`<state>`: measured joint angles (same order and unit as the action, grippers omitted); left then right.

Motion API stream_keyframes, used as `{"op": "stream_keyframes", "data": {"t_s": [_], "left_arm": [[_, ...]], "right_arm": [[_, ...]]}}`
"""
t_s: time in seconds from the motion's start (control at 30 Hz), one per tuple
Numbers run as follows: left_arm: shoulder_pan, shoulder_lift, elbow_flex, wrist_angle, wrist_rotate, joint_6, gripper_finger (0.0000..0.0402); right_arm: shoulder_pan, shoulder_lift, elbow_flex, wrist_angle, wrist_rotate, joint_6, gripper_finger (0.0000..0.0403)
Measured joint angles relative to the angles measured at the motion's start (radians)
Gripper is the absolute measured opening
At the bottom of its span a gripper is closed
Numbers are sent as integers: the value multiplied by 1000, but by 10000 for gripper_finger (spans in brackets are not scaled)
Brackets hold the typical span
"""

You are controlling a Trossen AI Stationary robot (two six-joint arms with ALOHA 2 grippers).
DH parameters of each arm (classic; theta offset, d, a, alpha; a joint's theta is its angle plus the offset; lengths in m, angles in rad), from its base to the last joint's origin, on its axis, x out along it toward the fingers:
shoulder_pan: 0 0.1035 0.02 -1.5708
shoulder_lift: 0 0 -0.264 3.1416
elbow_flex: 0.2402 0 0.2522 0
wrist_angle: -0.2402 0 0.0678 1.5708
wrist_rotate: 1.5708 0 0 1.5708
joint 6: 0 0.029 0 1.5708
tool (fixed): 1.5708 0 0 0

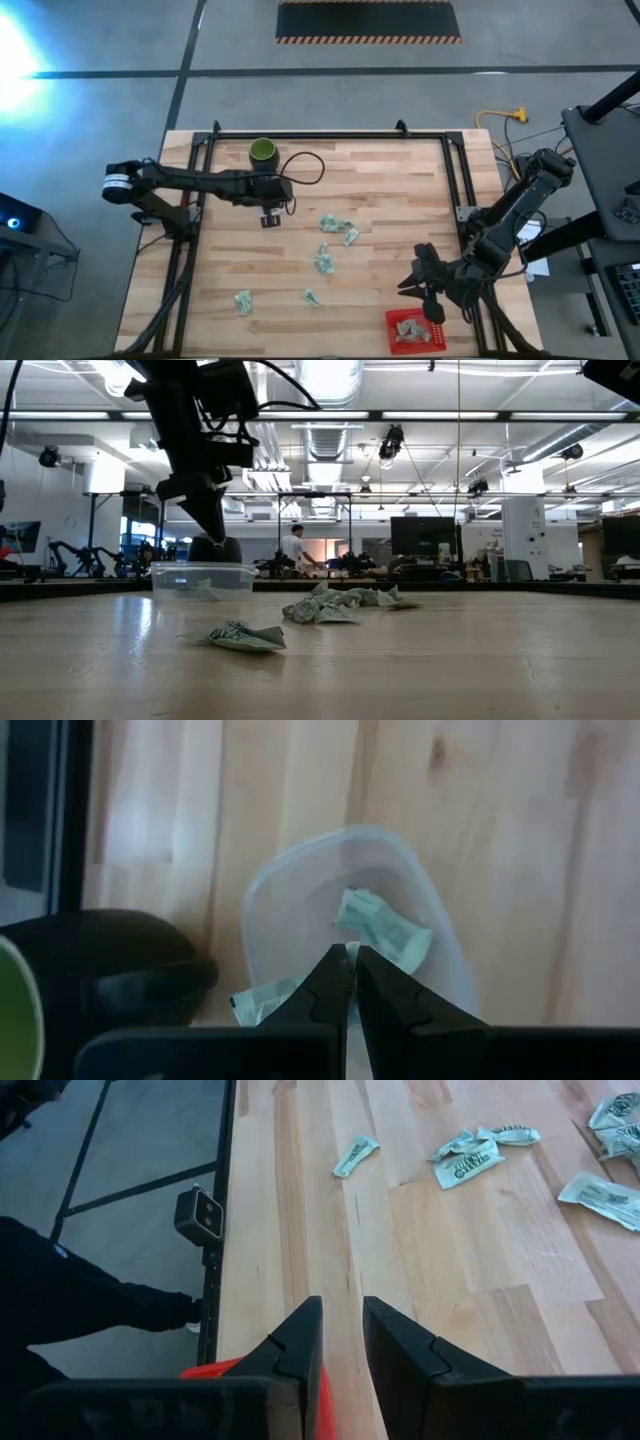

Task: Pick and place items into bin
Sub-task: Put the green stevia packet into the transparent bin, then put the green stevia packet into the red basket

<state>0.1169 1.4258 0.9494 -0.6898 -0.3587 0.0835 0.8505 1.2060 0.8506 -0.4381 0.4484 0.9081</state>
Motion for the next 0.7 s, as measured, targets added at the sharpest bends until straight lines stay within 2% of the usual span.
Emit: {"op": "stream_keyframes", "data": {"t_s": [0.17,0.33,0.47,0.6,0.7], "left_arm": [[0,0,-7,1,-45,1,36],[1,0,-6,0,-48,0,72],[1,0,-6,-3,-47,-3,85],[0,-1,22,-54,-26,-100,87],[-2,-18,35,-90,39,-176,87]], "right_arm": [[0,0,0,0,0,0,68],[0,0,0,0,25,-7,68],[-3,0,0,0,52,-41,68],[-27,0,0,0,50,-89,68],[-70,0,0,0,49,-163,68]]}}
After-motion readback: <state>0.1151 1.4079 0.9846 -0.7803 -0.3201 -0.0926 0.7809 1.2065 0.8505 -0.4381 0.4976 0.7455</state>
